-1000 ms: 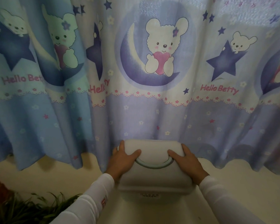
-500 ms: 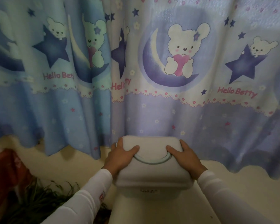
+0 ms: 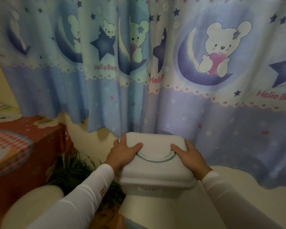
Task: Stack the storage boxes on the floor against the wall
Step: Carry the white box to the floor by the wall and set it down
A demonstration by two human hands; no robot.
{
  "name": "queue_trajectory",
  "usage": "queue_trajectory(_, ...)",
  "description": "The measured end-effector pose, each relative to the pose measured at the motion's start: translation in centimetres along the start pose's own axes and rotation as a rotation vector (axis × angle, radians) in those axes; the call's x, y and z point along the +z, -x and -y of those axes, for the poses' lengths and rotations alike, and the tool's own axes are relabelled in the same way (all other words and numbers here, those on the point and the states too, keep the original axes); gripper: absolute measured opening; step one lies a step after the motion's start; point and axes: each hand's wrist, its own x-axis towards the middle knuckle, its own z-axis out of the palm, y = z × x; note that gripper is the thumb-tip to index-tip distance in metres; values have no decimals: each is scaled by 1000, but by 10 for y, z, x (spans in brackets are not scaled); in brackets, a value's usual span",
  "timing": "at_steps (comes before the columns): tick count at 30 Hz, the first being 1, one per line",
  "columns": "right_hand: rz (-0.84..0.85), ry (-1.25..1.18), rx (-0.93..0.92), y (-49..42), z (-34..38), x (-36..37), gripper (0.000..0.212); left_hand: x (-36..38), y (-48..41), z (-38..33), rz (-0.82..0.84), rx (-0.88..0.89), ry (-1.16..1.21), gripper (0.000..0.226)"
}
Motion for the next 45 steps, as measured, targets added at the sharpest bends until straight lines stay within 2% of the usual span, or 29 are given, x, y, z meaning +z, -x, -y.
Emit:
queue_trajectory(2, 42, -8, -34, 6, 4, 10, 78, -9, 16, 11, -37, -33, -3, 108)
queue_trajectory(7, 154, 11, -60, 25, 21, 48, 99, -39, 56, 46, -140, -139, -24, 107)
queue_trajectory(9, 195, 27, -80, 35, 30, 67, 99, -56, 75, 60, -164, -187, -31, 107)
queue_trajectory(14, 300, 19, -192, 69, 62, 123, 82, -107, 122, 104, -255, -291, -33, 111)
queue_trajectory(19, 406, 35, -231, 104, 101, 176, 99, -160, 161, 145, -322, -351, 0, 111)
queue_trajectory(23, 436, 57, -268, 137, 135, 228, 98, -209, 191, 184, -383, -374, 7, 107)
queue_trajectory(27, 494, 60, -278, 183, 172, 288, 106, -266, 229, 230, -442, -397, 14, 105)
queue_trajectory(34, 585, 39, -354, 252, 231, 381, 86, -356, 292, 299, -508, -441, 76, 112)
queue_trajectory(39, 669, 42, -429, 308, 276, 446, 85, -414, 345, 346, -599, -488, 124, 115)
queue_trajectory(45, 775, 90, -480, 363, 313, 519, 91, -464, 395, 400, -728, -582, 183, 102)
